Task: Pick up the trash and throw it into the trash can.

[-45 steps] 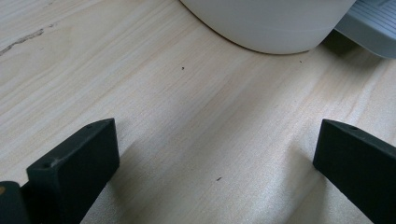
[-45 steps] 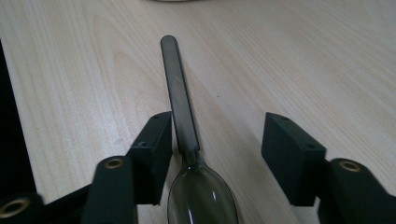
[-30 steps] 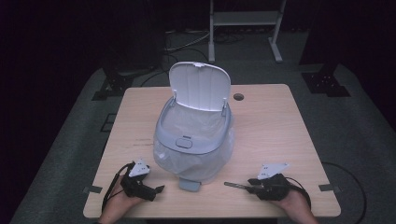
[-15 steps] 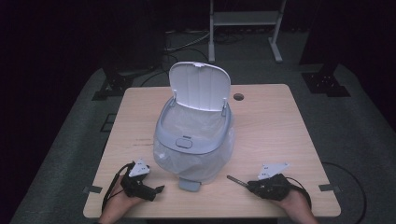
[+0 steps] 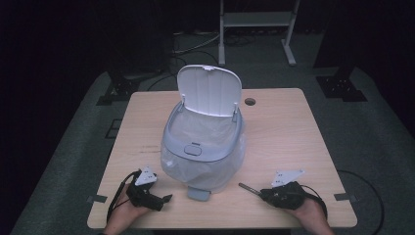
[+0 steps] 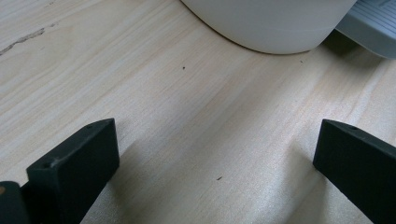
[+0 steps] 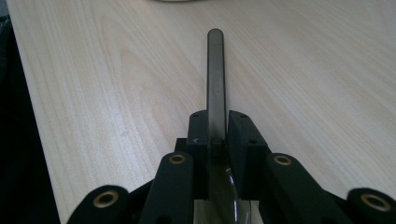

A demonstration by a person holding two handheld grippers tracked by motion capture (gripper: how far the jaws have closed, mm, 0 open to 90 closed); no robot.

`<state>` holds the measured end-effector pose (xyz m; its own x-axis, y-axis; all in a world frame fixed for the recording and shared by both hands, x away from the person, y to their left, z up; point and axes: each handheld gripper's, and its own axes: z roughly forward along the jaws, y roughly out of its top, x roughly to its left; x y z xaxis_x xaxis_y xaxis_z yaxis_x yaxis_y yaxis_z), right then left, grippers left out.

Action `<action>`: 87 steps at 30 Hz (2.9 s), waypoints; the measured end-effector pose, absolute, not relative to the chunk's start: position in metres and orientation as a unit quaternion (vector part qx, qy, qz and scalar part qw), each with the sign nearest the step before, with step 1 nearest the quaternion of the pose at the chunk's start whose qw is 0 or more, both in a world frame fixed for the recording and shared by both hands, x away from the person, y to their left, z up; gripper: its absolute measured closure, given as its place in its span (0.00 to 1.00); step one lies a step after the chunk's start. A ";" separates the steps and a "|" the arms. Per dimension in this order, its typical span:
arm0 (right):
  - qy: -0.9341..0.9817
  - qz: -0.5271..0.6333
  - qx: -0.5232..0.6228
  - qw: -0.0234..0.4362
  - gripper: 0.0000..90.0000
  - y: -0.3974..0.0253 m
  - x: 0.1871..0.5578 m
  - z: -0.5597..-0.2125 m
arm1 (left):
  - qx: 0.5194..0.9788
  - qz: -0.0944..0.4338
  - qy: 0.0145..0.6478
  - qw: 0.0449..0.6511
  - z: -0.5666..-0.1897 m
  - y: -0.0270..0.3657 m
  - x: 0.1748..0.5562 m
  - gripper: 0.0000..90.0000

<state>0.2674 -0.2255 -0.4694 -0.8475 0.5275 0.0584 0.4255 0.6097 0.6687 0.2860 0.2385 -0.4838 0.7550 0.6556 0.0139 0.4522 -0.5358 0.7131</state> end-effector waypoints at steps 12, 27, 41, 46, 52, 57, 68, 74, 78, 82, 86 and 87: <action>0.884 0.369 0.279 0.073 0.88 -0.234 0.272 -0.460 | 0.865 0.141 0.320 0.360 -0.484 0.238 0.286 0.00; 0.867 0.398 0.286 0.086 0.88 -0.246 0.279 -0.435 | 0.865 0.141 0.320 0.360 -0.484 0.239 0.286 0.00; 0.854 0.426 0.279 0.104 0.88 -0.250 0.284 -0.407 | 0.864 0.141 0.322 0.361 -0.484 0.238 0.286 0.00; 0.850 0.435 0.277 0.106 0.88 -0.252 0.286 -0.398 | 0.865 0.141 0.320 0.359 -0.484 0.239 0.286 0.00; 0.840 0.454 0.276 0.112 0.88 -0.256 0.287 -0.381 | 0.865 0.141 0.320 0.359 -0.484 0.239 0.286 0.00; 0.832 0.469 0.273 0.116 0.88 -0.260 0.288 -0.366 | 0.865 0.141 0.320 0.359 -0.484 0.239 0.286 0.00; 0.819 0.495 0.261 0.127 0.88 -0.264 0.289 -0.334 | 0.865 0.141 0.320 0.359 -0.484 0.239 0.286 0.00; 0.813 0.509 0.249 0.134 0.88 -0.262 0.289 -0.318 | 0.865 0.141 0.320 0.359 -0.484 0.239 0.286 0.00; 0.810 0.517 0.241 0.139 0.88 -0.259 0.289 -0.308 | 0.865 0.141 0.320 0.359 -0.484 0.239 0.286 0.00; 0.805 0.528 0.231 0.144 0.88 -0.255 0.290 -0.296 | 0.865 0.141 0.320 0.360 -0.484 0.239 0.286 0.00; 0.801 0.538 0.218 0.147 0.88 -0.250 0.291 -0.286 | 0.865 0.141 0.320 0.360 -0.484 0.239 0.286 0.00; 0.800 0.541 0.216 0.147 0.88 -0.248 0.291 -0.284 | 0.865 0.141 0.320 0.360 -0.484 0.239 0.286 0.00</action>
<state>0.2908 -0.2481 -0.2836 -0.8635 0.5043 -0.0013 0.1868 0.3223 0.9280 0.2859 0.2385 -0.4838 0.7549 0.6557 0.0134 0.4523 -0.5354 0.7132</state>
